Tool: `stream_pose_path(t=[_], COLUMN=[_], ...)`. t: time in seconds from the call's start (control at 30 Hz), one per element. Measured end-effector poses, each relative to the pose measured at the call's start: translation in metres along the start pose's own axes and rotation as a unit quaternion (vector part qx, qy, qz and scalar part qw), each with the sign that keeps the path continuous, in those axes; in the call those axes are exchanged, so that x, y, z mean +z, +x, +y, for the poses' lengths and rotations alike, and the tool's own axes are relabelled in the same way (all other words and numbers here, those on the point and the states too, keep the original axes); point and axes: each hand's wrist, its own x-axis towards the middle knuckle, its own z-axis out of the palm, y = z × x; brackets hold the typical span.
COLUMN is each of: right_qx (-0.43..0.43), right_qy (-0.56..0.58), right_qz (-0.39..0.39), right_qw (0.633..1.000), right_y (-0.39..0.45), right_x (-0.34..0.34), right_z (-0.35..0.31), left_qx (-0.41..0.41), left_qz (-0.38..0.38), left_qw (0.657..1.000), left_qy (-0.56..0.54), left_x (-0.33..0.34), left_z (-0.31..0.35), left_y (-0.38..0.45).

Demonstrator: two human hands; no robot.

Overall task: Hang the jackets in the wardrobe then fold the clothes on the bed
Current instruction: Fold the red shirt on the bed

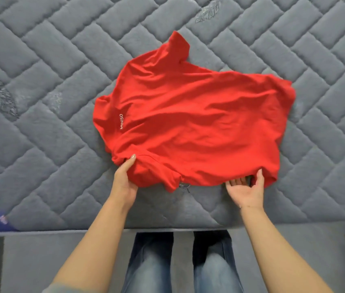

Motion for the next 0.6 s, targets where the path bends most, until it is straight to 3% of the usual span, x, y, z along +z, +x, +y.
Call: stream_pose_path(t=[0.07, 0.17, 0.23, 0.33, 0.43, 0.5, 0.6], right_qx=[-0.022, -0.051, -0.073, -0.109, -0.16, -0.184, -0.174], right_qy=[0.02, -0.02, -0.05, -0.055, -0.038, -0.068, -0.149], right_qz=[-0.03, -0.061, -0.092, -0.168, -0.226, -0.205, -0.068], right_qw=[0.999, 0.997, 0.992, 0.978, 0.96, 0.959, 0.971], right_y=[0.007, 0.006, -0.003, -0.031, -0.058, -0.065, -0.054], right_x=[0.027, 0.066, 0.09, 0.118, 0.124, 0.106, 0.053], right_z=[-0.021, -0.054, -0.081, -0.12, -0.142, -0.149, -0.15], left_qx=[-0.06, -0.078, -0.038, 0.054, 0.127, 0.135, 0.091], left_qz=[-0.038, -0.024, 0.008, -0.018, 0.008, 0.043, 0.082], left_qw=[0.997, 0.991, 0.995, 0.998, 0.992, 0.99, 0.992], left_qy=[-0.012, 0.103, 0.087, -0.031, -0.023, 0.002, 0.039], left_x=[0.009, 0.045, 0.073, 0.1, 0.099, 0.084, 0.046], left_z=[0.007, 0.018, 0.032, 0.063, 0.072, 0.057, 0.016], left_y=[-0.005, -0.013, -0.015, -0.03, -0.056, -0.071, -0.079])
